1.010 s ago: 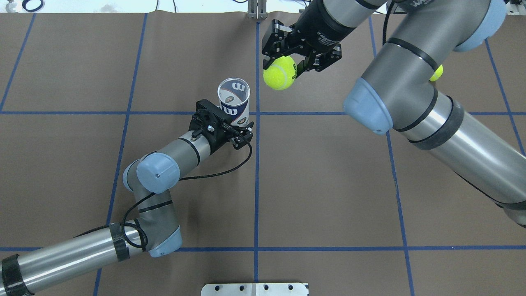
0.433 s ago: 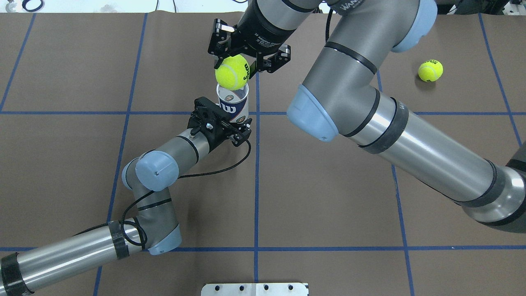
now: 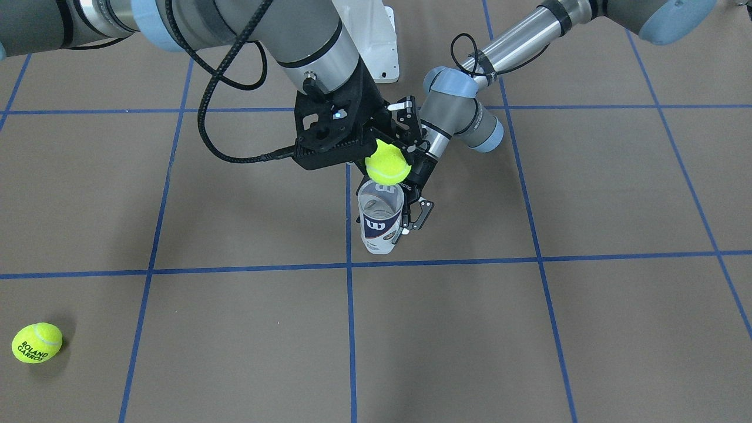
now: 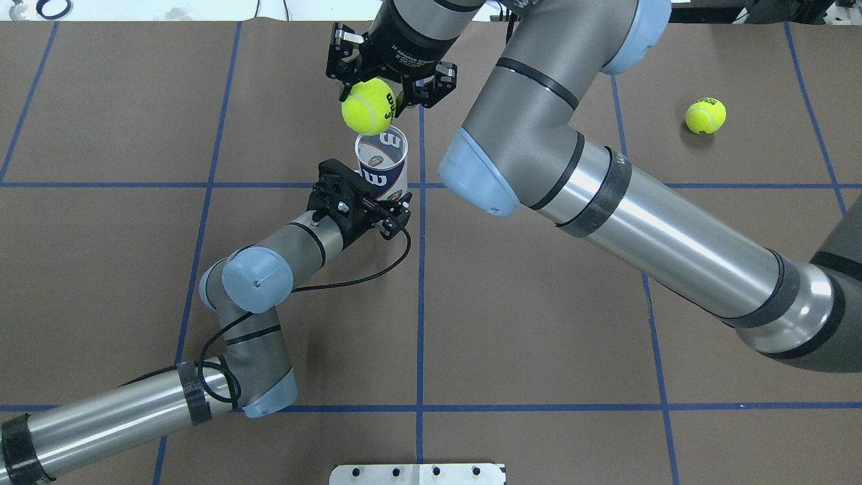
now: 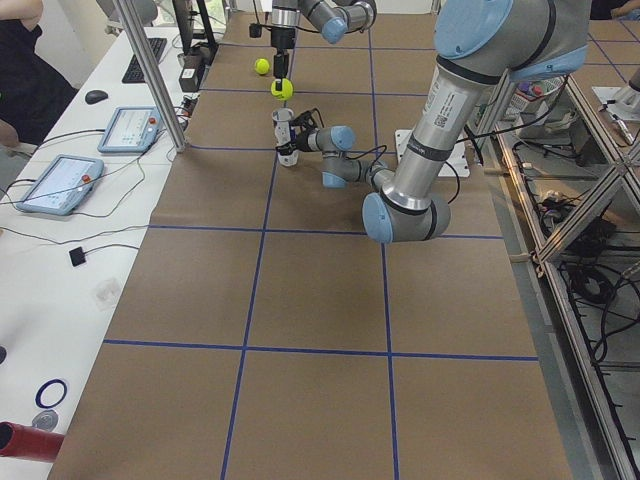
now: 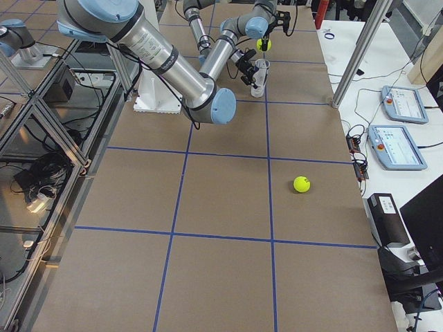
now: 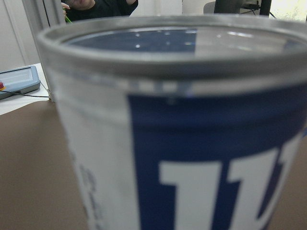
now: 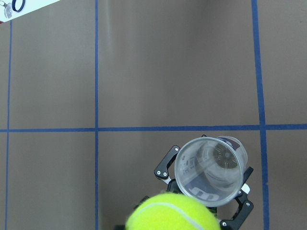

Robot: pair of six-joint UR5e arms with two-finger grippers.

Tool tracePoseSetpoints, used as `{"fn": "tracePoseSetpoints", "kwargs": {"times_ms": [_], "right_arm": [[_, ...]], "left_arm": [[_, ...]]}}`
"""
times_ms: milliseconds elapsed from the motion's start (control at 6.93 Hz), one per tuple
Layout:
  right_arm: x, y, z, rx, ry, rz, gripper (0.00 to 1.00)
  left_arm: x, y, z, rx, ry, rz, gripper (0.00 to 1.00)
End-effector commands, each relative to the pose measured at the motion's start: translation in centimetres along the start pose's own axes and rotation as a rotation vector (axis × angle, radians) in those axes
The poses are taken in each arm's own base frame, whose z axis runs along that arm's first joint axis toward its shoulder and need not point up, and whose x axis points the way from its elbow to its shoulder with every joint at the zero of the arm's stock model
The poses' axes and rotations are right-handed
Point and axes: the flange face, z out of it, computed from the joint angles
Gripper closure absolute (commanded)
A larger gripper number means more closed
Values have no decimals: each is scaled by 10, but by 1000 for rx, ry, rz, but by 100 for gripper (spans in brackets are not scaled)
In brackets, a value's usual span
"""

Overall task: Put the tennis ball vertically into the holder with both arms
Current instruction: 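Lower the ball into the can and open the right gripper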

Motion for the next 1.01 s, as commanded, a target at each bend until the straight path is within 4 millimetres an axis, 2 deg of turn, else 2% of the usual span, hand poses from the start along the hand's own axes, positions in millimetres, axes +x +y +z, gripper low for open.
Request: {"fn": "tracePoseSetpoints", "kwargs": {"times_ms": [0,289,722,866], "right_arm": [[7,-11,15,16,32,8,100],[9,-12,22,12,42,9,100],[16,-19,32,18,67,6,100],[16,-16,39,13,74,-3,100]], "left_arm": [[1,-1,0,0,0,0,22],[0,-1,1,0,-2,0,25],[0,-1,1,-1,-3,1,26],[0,-1,1,-3,-3,2,26]]}}
